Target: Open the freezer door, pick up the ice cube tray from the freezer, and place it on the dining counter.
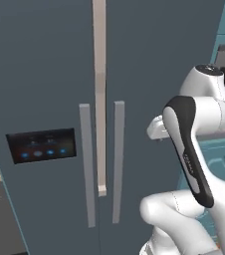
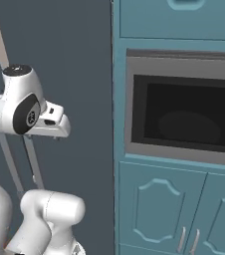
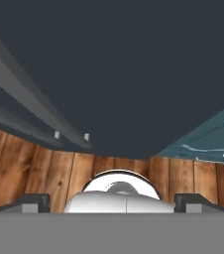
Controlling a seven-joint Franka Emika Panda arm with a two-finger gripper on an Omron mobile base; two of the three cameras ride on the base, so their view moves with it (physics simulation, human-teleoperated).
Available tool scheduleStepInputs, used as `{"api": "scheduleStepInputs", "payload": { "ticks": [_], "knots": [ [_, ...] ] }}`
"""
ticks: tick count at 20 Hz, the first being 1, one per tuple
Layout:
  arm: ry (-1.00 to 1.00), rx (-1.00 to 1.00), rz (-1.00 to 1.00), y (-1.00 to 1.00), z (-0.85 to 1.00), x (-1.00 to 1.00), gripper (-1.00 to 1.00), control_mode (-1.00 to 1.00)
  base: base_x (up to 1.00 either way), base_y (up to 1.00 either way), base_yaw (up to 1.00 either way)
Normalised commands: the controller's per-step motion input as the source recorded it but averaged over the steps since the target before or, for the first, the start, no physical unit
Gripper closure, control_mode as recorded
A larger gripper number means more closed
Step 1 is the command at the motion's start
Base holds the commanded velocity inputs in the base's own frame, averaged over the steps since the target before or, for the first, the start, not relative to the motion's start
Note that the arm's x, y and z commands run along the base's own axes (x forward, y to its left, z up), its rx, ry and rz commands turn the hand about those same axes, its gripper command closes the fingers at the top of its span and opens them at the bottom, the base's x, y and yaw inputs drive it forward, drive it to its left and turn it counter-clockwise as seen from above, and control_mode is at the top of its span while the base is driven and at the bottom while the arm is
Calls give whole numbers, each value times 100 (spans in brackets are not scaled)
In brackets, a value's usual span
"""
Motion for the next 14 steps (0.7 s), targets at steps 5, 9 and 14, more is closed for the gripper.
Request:
{"api": "scheduleStepInputs", "payload": {
  "ticks": [5, 9, 14],
  "knots": [
    [0, 0, 0, 2, 0, -9, -100, -100, 16, 0, 0],
    [-1, -1, 0, 67, -5, -85, -100, -100, 0, 0, 0],
    [-4, 0, 0, 98, -15, -100, -100, -100, 0, 0, 0]
  ]
}}
